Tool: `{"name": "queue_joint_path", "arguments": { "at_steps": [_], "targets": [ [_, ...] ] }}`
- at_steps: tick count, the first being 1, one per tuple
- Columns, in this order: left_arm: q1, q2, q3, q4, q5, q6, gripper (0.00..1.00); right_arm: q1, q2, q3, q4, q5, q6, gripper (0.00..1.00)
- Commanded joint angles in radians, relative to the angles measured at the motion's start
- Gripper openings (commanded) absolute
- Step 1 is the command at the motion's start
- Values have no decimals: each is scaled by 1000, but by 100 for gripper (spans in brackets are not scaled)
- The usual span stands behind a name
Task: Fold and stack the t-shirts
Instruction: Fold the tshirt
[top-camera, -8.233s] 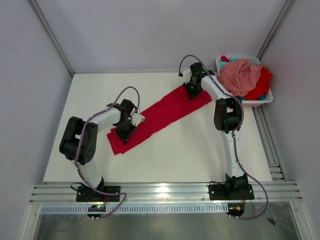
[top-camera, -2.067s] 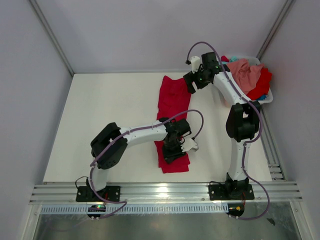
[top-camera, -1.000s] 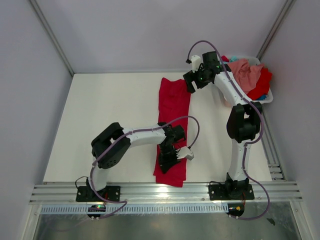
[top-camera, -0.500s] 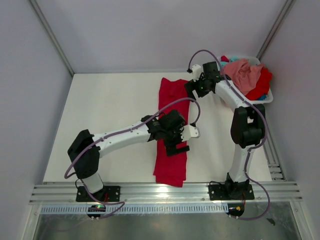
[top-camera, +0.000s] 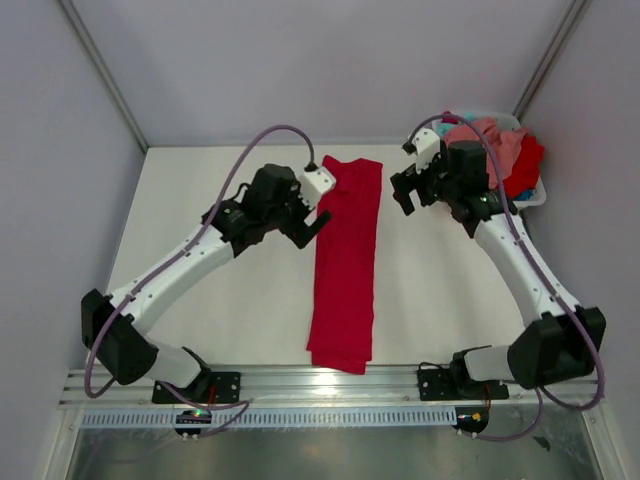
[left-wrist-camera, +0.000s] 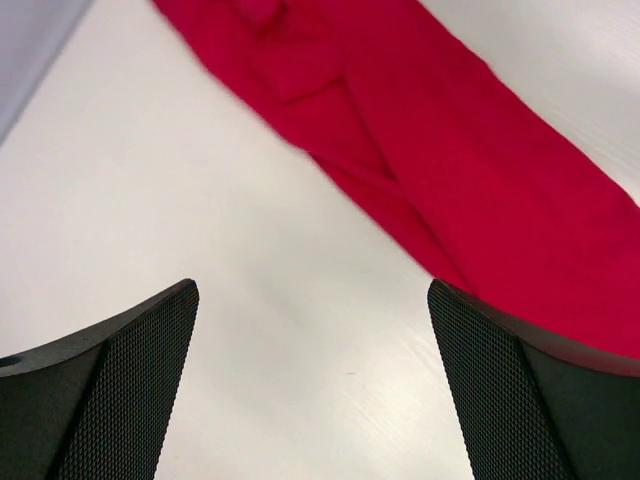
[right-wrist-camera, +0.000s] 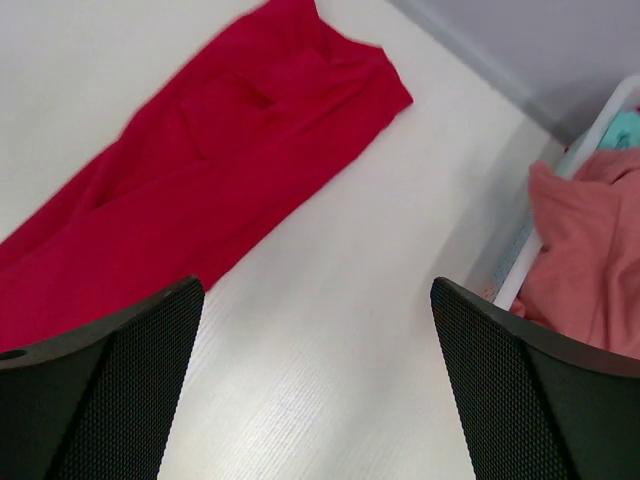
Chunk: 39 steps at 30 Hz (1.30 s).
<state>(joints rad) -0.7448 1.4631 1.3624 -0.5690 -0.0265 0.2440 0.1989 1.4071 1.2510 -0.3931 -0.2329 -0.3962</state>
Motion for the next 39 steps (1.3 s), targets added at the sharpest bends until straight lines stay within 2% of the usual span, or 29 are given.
{"name": "queue_joint_path", "arguments": {
  "at_steps": [1, 4, 7, 12, 17, 19, 23, 25, 27, 29, 32, 33, 34, 39],
  "targets": [
    [55, -93, -2, 15, -26, -31, 99, 0, -161, -19, -82, -176, -61, 99],
    [55, -128, 9, -102, 80, 33, 99, 0, -194, -34, -269, -270, -133, 99],
    [55, -188, -19, -199, 183, 98, 95, 2, -238, -97, -375, -267, -205, 99],
    [55, -247, -83, -366, 351, 169, 93, 0, -347, -200, -426, -233, -254, 100],
    [55, -233, -118, -521, 450, 245, 92, 0, -367, -246, -475, -235, -293, 99],
    [55, -225, -137, -531, 493, 252, 92, 0, -362, -269, -474, -246, -299, 99],
    [55, -164, -152, -551, 583, 273, 88, 2, -339, -289, -483, -279, -320, 99],
    [53, -91, -149, -591, 602, 287, 83, 2, -327, -295, -487, -295, -331, 99],
    [50, -32, -135, -615, 606, 294, 78, 2, -310, -298, -492, -304, -337, 99],
    [39, -23, -149, -600, 606, 293, 78, 5, -304, -314, -484, -312, -340, 99],
    [-11, -50, -195, -496, 510, 256, 80, 22, -306, -352, -432, -296, -331, 99],
    [-30, -70, -209, -459, 426, 239, 82, 39, -304, -367, -419, -292, -328, 99],
    [-48, -81, -229, -368, 390, 195, 82, 45, -301, -374, -403, -286, -310, 99],
    [-130, -125, -298, -250, 249, 161, 81, 77, -296, -386, -343, -287, -270, 99]
  ]
}}
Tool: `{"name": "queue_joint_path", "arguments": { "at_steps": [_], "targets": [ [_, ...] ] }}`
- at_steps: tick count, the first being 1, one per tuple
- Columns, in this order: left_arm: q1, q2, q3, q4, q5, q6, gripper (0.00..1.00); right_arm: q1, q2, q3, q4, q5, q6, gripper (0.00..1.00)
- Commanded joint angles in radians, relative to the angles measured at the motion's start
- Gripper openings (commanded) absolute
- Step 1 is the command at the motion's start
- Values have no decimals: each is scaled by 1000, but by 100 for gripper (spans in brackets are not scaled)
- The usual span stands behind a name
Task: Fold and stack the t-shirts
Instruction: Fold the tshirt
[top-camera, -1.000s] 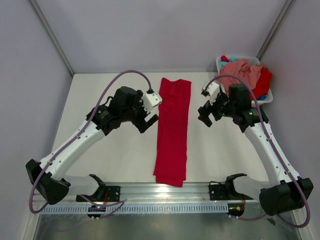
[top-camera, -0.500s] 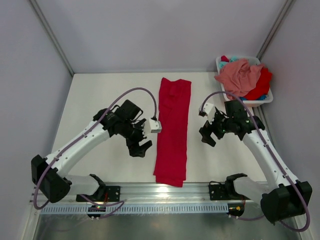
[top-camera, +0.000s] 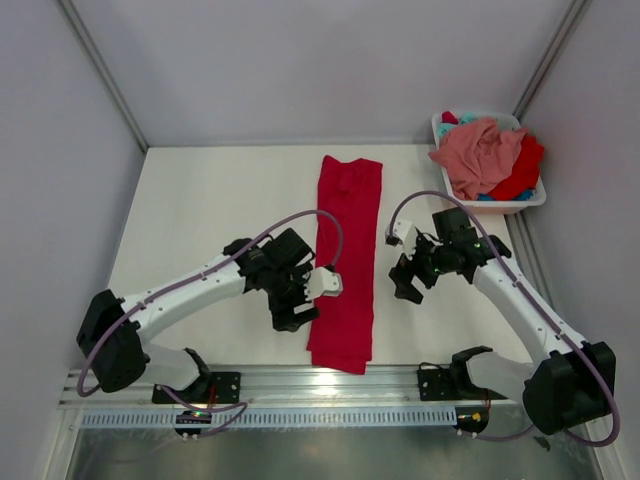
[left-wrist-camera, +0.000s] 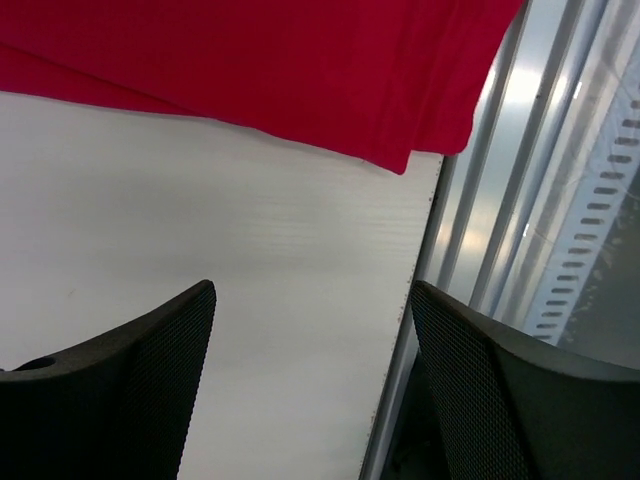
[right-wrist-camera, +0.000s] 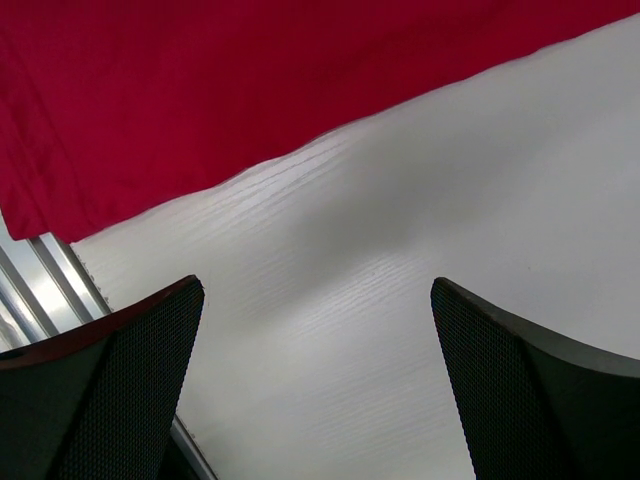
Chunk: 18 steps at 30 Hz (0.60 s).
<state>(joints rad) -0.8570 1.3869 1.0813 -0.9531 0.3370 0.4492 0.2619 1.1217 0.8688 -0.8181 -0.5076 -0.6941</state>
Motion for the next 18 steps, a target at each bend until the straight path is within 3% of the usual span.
{"name": "queue_joint_path", "arguments": {
  "at_steps": [1, 7, 10, 15, 18],
  "targets": [
    [-19, -77, -32, 164, -118, -62, 81, 17, -17, -10, 106, 10, 36, 99],
    [-112, -85, -109, 283, -318, -78, 79, 37, -22, -45, 206, 103, 90, 99],
    [-155, -77, -100, 278, -274, -69, 79, 37, -14, -51, 240, 130, 105, 99],
    [-226, -39, -47, 193, -210, -50, 79, 37, 29, -65, 339, 363, 162, 99],
    [-278, -29, -44, 172, -217, -34, 79, 37, 72, -65, 367, 418, 171, 99]
  ]
}}
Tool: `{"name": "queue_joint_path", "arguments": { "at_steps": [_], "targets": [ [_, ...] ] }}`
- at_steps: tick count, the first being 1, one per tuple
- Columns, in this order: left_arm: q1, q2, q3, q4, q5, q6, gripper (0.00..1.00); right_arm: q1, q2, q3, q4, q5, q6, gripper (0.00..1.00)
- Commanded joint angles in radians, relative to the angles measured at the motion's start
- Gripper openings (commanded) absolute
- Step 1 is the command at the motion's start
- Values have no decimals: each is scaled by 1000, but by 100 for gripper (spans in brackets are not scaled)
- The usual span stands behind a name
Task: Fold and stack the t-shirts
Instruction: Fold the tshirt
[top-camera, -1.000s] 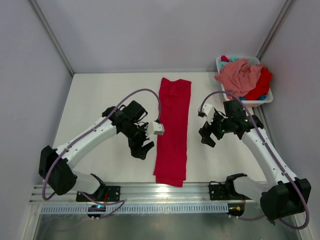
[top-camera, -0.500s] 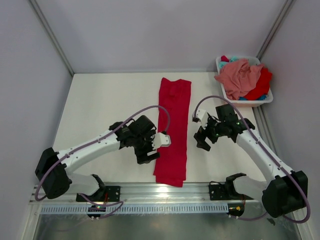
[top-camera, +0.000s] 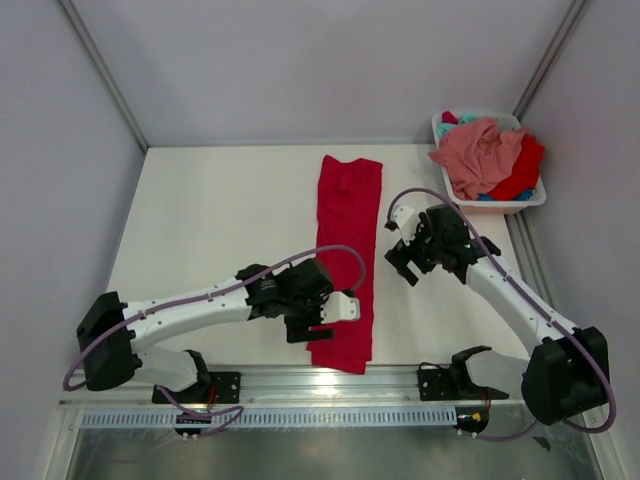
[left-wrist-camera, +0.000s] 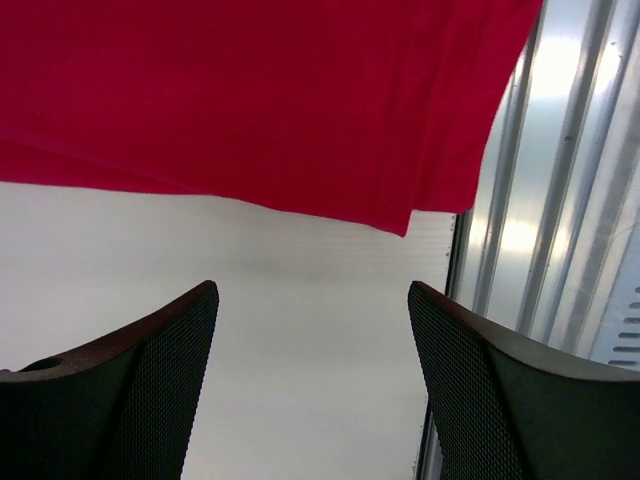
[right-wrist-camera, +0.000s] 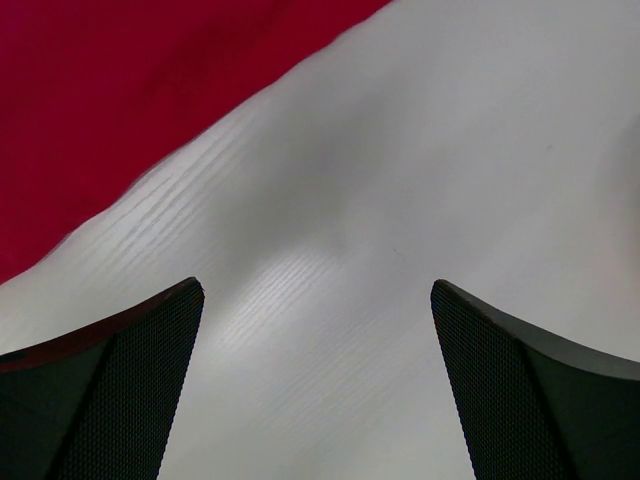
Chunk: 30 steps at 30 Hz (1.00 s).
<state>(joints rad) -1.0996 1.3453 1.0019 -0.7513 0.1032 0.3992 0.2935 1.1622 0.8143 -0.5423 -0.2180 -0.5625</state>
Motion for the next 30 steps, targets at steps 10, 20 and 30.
{"name": "queue_joint_path", "arguments": {
  "at_steps": [10, 20, 30],
  "targets": [
    [-170, 14, 4, -109, 115, 13, 77, 4, 91, 2, 90, 114, 56, 100],
    [-247, 75, -65, -4, 72, 13, 75, 4, 102, 0, 73, 60, 46, 99],
    [-255, 255, 1, 99, 18, -3, 71, 4, 93, -9, 62, 48, 36, 99]
  ]
}}
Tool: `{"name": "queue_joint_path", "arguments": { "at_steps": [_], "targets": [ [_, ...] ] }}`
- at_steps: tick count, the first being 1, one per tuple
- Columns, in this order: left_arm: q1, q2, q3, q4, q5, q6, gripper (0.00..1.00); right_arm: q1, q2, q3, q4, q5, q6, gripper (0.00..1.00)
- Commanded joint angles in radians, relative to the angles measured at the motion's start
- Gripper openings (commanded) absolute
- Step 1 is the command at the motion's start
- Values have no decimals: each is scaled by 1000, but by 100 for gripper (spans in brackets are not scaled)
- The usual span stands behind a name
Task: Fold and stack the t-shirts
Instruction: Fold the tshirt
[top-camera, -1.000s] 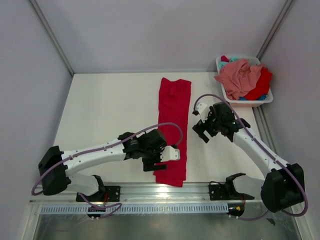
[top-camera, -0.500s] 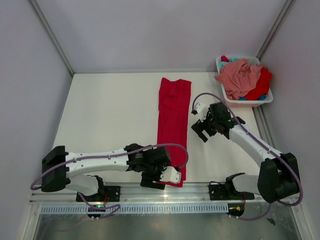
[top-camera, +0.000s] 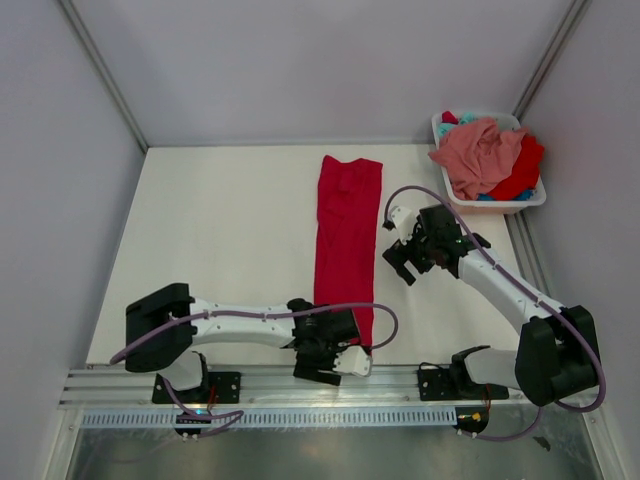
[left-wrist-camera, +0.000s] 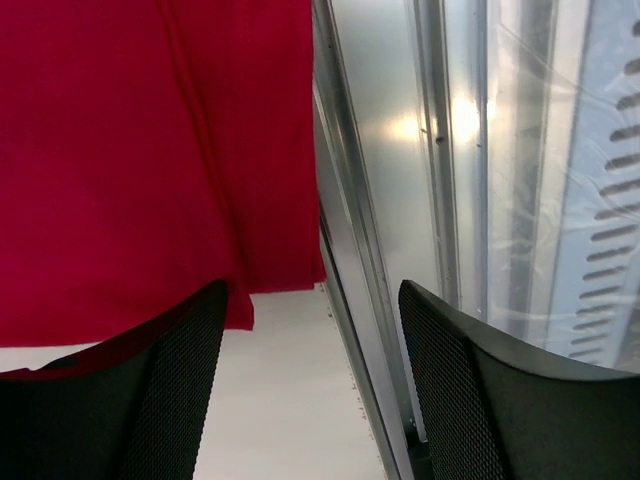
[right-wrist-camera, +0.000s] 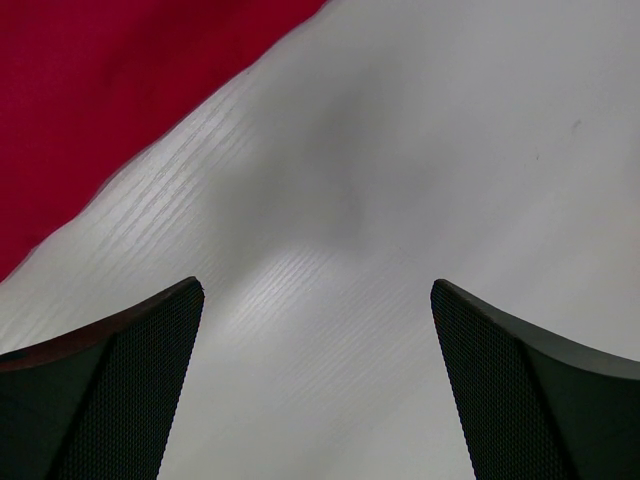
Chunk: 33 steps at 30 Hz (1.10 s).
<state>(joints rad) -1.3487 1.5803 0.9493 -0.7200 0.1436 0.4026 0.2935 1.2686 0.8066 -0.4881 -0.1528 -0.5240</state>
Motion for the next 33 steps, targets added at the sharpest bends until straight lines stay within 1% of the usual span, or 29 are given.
{"name": "queue_joint_path", "arguments": {
  "at_steps": [1, 11, 15, 20, 30, 33],
  "targets": [
    [-6, 38, 60, 71, -36, -8, 71, 4, -14, 0, 6, -22, -4, 99],
    [-6, 64, 78, 105, -136, -45, 69, 4, -14, 6, -1, -31, -7, 99],
    [-6, 75, 89, 100, -134, -41, 69, 4, -32, 9, -14, -59, -4, 99],
    [-4, 81, 101, 79, -101, -45, 69, 4, -41, 13, -12, -51, 1, 99],
    [-4, 20, 71, 41, -72, -35, 69, 4, -41, 19, -24, -62, 2, 99],
    [-4, 0, 68, 21, -79, -28, 69, 4, -57, 34, -84, -135, -16, 99]
  ]
}}
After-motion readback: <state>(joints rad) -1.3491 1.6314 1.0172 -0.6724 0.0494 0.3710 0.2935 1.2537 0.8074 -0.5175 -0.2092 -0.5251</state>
